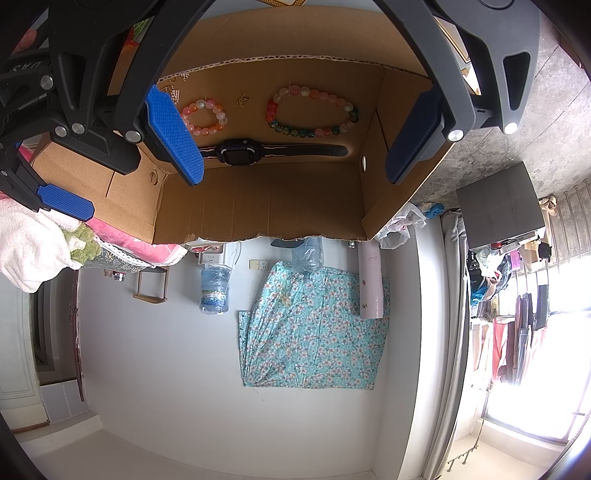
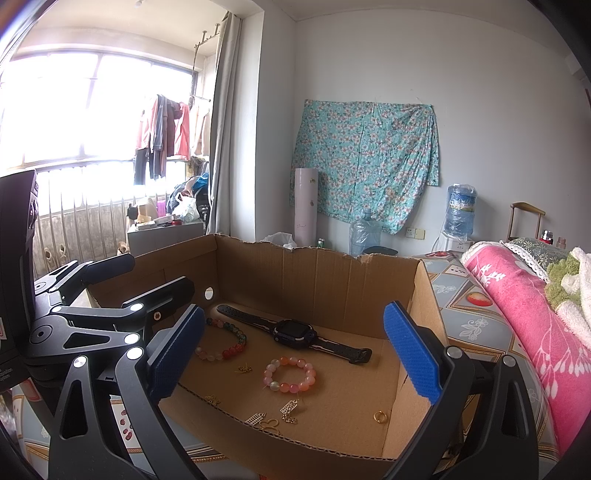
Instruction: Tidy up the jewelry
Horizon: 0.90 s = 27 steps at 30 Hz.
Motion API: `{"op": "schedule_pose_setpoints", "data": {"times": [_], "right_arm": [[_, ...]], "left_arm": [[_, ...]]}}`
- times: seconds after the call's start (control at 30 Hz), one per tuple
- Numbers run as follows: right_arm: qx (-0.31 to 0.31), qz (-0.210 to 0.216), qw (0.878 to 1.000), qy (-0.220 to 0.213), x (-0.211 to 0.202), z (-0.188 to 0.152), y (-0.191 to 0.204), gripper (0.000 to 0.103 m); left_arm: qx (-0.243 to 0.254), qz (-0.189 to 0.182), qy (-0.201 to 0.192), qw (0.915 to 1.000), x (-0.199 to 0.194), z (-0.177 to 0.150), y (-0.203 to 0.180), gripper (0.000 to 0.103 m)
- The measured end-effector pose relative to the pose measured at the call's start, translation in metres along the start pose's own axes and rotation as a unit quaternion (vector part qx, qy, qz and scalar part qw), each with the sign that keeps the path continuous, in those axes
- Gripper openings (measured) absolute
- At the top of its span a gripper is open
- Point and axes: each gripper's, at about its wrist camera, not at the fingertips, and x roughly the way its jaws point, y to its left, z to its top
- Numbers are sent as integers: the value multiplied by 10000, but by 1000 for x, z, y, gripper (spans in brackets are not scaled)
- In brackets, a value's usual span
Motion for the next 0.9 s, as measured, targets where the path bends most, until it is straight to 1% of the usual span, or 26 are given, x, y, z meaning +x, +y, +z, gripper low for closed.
{"op": "schedule_pose_setpoints", "data": {"times": [0.9], "right_arm": [[0, 0, 10000, -1, 0, 0, 0, 95]], "left_arm": [[0, 0, 0, 10000, 1, 1, 0, 95]]}}
